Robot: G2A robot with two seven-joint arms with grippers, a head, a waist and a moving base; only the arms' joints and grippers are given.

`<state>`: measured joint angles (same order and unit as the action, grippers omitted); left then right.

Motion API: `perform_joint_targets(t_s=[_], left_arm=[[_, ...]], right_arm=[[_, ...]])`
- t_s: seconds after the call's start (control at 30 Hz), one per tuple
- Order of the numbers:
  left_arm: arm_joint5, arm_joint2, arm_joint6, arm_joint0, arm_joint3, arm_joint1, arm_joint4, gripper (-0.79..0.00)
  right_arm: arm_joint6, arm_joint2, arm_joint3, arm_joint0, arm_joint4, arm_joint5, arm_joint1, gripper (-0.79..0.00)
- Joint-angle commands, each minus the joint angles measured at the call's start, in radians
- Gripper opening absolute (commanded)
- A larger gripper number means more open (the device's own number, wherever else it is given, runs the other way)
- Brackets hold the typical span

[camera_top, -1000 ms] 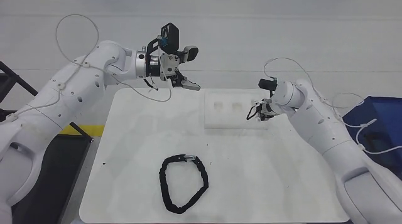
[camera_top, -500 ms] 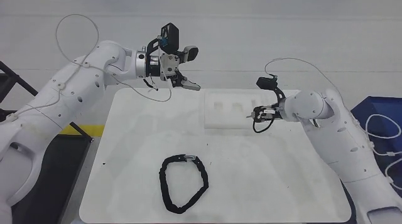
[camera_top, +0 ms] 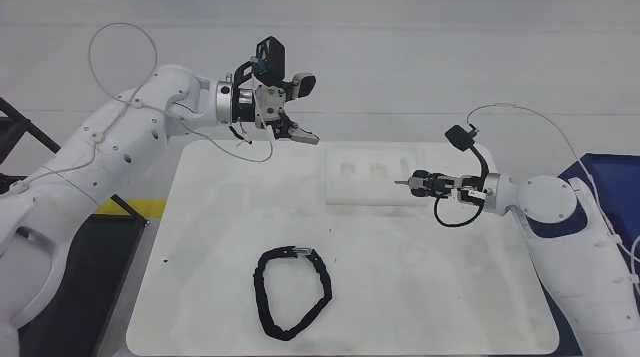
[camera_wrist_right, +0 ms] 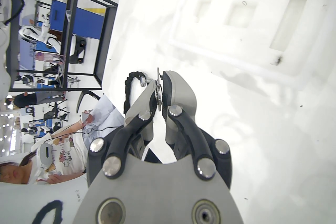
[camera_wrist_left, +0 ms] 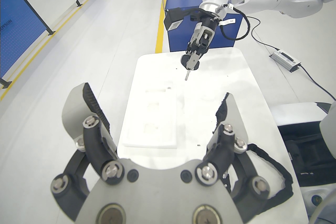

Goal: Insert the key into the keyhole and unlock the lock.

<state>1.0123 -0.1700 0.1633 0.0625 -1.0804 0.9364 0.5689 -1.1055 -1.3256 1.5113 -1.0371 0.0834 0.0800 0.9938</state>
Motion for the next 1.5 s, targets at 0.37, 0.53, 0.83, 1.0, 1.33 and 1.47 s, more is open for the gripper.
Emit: perform_joint_targets(t_s=[0.37, 0.53, 0.83, 1.0, 1.33, 1.47], left_arm=[[-0.027, -0.006, -0.015, 0.003, -0.008, -0.001, 0.016, 0.0], [-0.061, -0.028, -0.086, 0.044, -0.037, -0.014, 0.063, 0.0], [0.0, -0.051, -0.094, 0.154, -0.046, -0.044, 0.21, 0.0], [0.0, -0.041, -0.047, 0.204, -0.048, -0.062, 0.281, 0.0], [0.0, 0.0, -0.223, 0.301, -0.088, -0.082, 0.249, 0.0], [0.0, 0.0, -0.286, 0.314, -0.108, -0.088, 0.187, 0.0]], right_arm=[[0.001, -0.003, -0.012, -0.003, -0.02, 0.015, 0.0, -0.785], [0.001, -0.003, -0.012, -0.003, -0.02, 0.015, 0.0, -0.785], [0.001, -0.003, -0.012, -0.003, -0.02, 0.015, 0.0, -0.785], [0.001, -0.003, -0.012, -0.003, -0.02, 0.015, 0.0, -0.785], [0.001, -0.003, -0.012, -0.003, -0.02, 0.015, 0.0, -0.785], [0.001, -0.003, -0.012, -0.003, -0.02, 0.015, 0.0, -0.785]])
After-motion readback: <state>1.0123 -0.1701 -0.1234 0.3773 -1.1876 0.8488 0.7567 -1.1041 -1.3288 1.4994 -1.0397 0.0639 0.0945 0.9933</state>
